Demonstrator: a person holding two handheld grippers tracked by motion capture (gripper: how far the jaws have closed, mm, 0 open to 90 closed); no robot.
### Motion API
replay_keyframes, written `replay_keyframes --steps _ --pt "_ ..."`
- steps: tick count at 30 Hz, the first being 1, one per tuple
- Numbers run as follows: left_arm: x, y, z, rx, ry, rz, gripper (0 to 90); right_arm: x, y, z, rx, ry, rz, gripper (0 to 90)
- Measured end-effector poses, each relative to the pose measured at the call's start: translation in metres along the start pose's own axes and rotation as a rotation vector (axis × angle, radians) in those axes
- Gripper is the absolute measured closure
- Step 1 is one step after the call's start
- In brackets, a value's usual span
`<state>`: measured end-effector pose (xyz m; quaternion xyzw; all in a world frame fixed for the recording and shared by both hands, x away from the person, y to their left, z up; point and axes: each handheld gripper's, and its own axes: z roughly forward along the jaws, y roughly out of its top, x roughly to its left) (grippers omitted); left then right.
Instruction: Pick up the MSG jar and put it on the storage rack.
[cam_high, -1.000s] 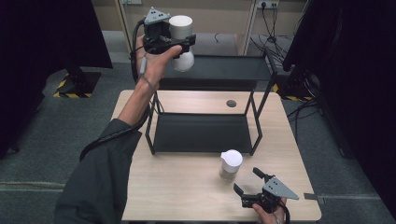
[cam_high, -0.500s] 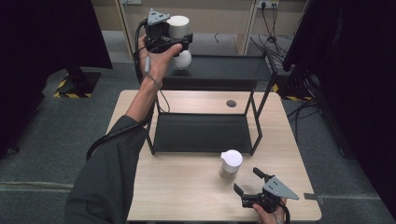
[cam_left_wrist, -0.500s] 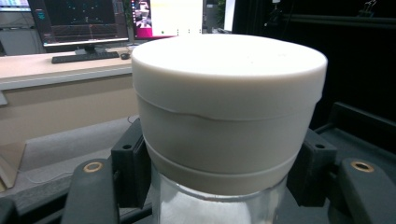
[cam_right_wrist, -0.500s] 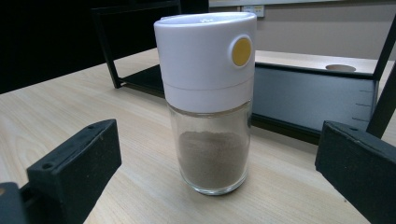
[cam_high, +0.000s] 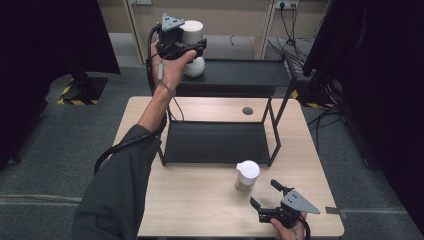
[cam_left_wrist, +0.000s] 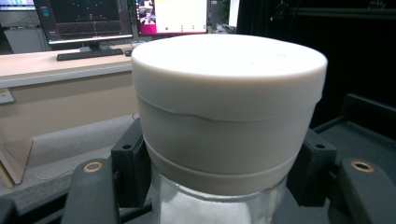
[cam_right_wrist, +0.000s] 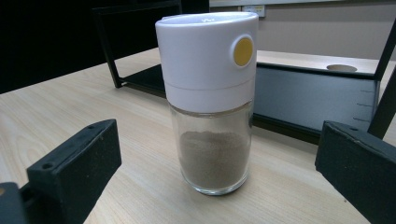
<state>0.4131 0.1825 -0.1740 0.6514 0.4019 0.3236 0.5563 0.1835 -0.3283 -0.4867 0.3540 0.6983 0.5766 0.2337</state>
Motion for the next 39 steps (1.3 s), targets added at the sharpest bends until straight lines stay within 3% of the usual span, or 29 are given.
replay_keyframes --steps 7,15,17,18,19,23,39 --pt "-0.003 -0.003 -0.001 -0.008 0.006 0.017 35.0 0.0 0.0 0.001 0.003 0.002 -0.001 0.6" --pt "-0.003 -0.007 -0.001 -0.014 0.012 -0.011 33.9 0.0 0.0 0.001 0.003 0.001 -0.001 0.6" --pt "-0.003 -0.005 0.0 0.008 0.008 -0.047 17.7 0.001 0.0 0.001 0.004 0.004 -0.003 0.6" --pt "-0.004 -0.005 0.0 0.009 0.015 -0.059 17.7 0.001 0.0 0.001 0.004 0.004 -0.003 0.6" --pt "-0.005 -0.007 -0.001 -0.005 0.032 -0.065 9.5 0.0 0.0 0.001 0.004 0.004 -0.004 0.6" --pt "-0.006 -0.006 -0.002 -0.002 0.046 -0.083 0.8 0.001 0.0 0.001 0.005 0.004 -0.005 0.6" --pt "-0.006 -0.008 -0.02 0.013 0.008 -0.078 0.2 0.001 0.0 0.002 0.006 0.003 -0.01 0.6"
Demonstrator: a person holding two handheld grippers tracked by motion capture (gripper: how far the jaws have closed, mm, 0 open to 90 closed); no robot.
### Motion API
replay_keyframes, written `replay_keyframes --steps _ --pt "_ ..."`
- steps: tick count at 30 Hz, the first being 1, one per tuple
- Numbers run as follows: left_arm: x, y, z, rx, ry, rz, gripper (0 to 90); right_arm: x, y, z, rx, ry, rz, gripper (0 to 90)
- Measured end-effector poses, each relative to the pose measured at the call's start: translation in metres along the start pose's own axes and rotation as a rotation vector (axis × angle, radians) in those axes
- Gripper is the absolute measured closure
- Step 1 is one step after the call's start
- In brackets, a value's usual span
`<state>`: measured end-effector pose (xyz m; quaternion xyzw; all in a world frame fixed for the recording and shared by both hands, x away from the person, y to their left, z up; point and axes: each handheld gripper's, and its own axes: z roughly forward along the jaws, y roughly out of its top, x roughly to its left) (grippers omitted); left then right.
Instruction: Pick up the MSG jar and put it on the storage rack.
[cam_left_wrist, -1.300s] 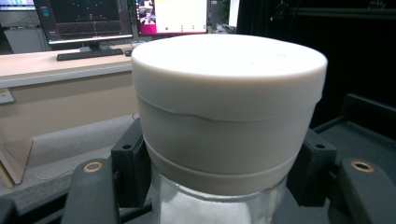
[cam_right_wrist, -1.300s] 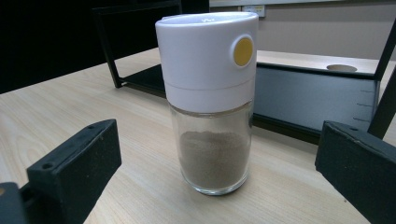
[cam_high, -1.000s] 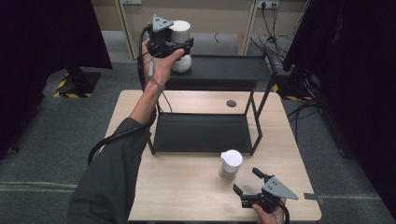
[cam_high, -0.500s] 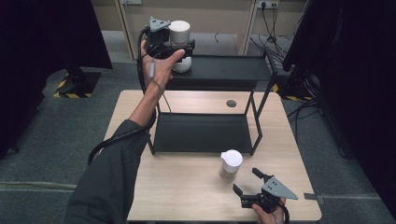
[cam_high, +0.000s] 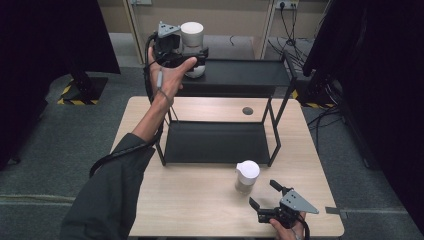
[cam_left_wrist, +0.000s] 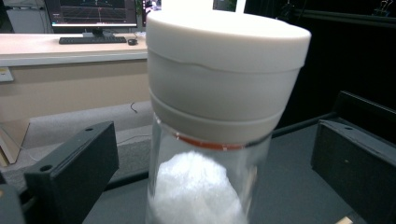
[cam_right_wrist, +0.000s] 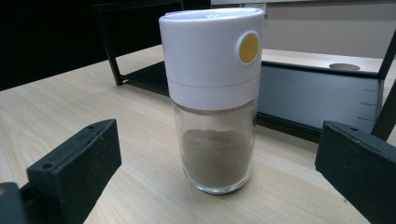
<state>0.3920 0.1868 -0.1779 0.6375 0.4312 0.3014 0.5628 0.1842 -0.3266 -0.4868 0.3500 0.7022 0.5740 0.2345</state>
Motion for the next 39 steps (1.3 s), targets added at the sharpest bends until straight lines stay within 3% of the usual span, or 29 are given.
replay_keyframes --steps 9,21,26,39 --pt "0.001 -0.005 -0.013 -0.006 -0.043 -0.006 0.0 0.0 0.0 0.0 0.001 -0.002 0.001 0.6" --pt "-0.004 -0.019 -0.032 -0.01 -0.079 0.026 0.1 0.0 0.0 0.0 0.003 -0.002 0.001 0.6" --pt "-0.007 -0.03 -0.043 -0.021 -0.107 0.051 0.2 0.0 0.0 0.0 0.001 -0.002 0.001 0.6" --pt "-0.008 -0.066 -0.062 -0.051 -0.197 0.056 0.2 0.001 0.0 0.001 0.004 -0.001 0.0 0.6"
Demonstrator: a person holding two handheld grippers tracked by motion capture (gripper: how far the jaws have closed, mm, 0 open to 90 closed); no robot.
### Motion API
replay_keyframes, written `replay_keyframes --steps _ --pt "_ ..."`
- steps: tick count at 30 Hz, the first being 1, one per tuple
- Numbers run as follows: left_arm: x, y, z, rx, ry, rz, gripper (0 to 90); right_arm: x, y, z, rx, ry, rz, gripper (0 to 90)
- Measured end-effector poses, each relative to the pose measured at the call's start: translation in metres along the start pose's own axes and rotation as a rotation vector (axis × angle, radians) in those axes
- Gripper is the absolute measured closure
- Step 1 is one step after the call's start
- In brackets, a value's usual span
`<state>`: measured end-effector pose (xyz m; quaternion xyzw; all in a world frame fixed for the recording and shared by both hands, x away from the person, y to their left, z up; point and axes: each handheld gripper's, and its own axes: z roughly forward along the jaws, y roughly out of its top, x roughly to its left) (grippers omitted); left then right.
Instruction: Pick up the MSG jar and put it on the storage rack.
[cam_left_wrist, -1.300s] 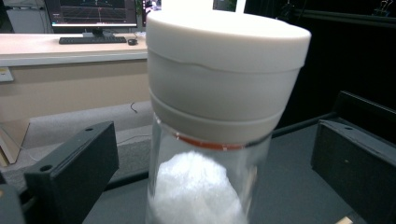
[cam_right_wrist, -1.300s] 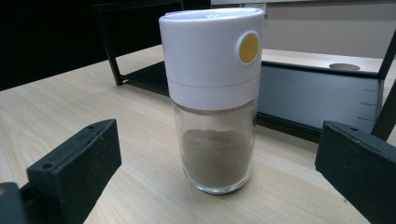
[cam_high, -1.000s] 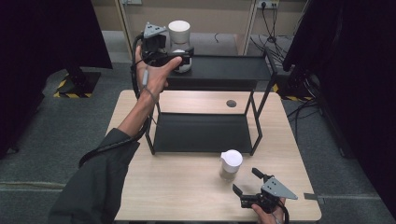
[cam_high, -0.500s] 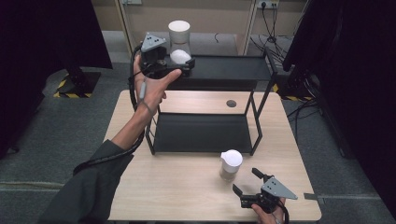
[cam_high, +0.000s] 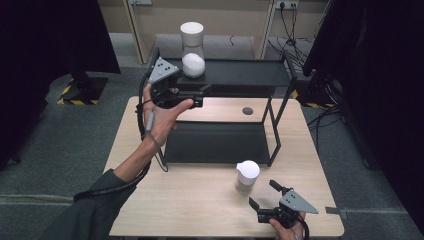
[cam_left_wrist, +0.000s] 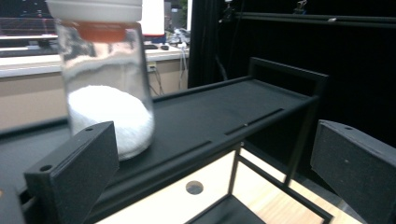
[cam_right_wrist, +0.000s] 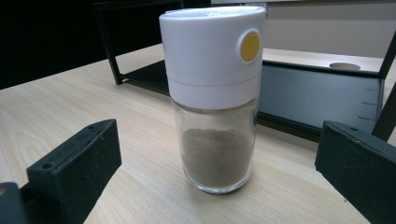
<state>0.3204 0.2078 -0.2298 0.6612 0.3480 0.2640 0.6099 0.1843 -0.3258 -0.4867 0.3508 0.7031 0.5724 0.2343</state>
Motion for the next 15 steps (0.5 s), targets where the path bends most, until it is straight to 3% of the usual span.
replay_keyframes --steps 11,15 --pt "-0.008 -0.027 -0.012 -0.023 -0.087 -0.003 0.2 0.0 0.0 0.0 -0.002 -0.001 0.002 0.6" --pt "-0.011 -0.033 -0.015 -0.027 -0.097 0.01 0.2 0.0 0.0 0.0 -0.001 0.0 0.001 0.6"
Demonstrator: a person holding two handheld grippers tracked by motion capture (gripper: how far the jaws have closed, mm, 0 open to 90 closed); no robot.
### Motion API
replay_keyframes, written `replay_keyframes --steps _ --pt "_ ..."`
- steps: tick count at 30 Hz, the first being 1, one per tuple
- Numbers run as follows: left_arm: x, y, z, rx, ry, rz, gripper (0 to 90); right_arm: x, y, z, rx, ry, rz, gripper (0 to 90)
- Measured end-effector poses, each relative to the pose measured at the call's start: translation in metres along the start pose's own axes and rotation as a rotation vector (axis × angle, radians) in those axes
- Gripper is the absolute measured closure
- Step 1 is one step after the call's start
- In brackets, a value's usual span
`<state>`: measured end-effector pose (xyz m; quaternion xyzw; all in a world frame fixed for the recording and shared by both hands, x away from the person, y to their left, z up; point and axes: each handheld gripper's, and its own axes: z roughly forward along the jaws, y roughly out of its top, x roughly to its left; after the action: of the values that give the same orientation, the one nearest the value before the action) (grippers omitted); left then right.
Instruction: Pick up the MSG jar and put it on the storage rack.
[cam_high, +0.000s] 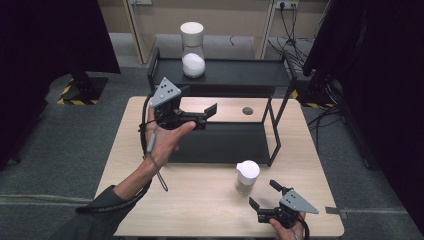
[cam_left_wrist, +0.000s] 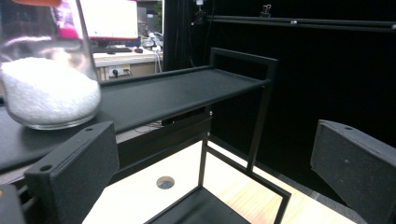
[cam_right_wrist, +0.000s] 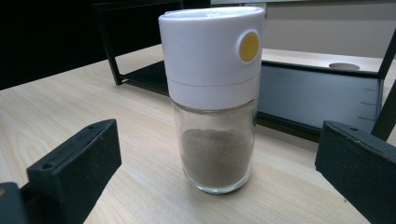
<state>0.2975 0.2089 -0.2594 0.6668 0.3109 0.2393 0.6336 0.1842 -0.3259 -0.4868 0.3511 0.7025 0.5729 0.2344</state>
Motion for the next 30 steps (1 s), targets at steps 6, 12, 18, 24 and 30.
replay_keyframes --steps 6,12,18,24,30 --pt "-0.001 -0.015 -0.005 0.012 -0.038 -0.003 0.2 0.0 0.0 0.0 -0.001 -0.001 -0.001 0.6" --pt "0.004 -0.039 -0.013 0.012 -0.076 -0.024 0.2 0.0 0.0 0.0 -0.001 -0.002 0.0 0.6" --pt "0.004 -0.058 -0.018 0.008 -0.09 -0.024 0.2 0.0 0.0 0.0 0.001 -0.002 -0.001 0.6" --pt "0.004 -0.073 -0.021 0.018 -0.11 -0.025 0.2 0.0 0.0 0.0 0.002 -0.002 -0.002 0.6" --pt "0.002 -0.091 -0.024 0.021 -0.118 -0.014 0.2 0.0 0.0 0.0 0.003 -0.002 -0.002 0.6"
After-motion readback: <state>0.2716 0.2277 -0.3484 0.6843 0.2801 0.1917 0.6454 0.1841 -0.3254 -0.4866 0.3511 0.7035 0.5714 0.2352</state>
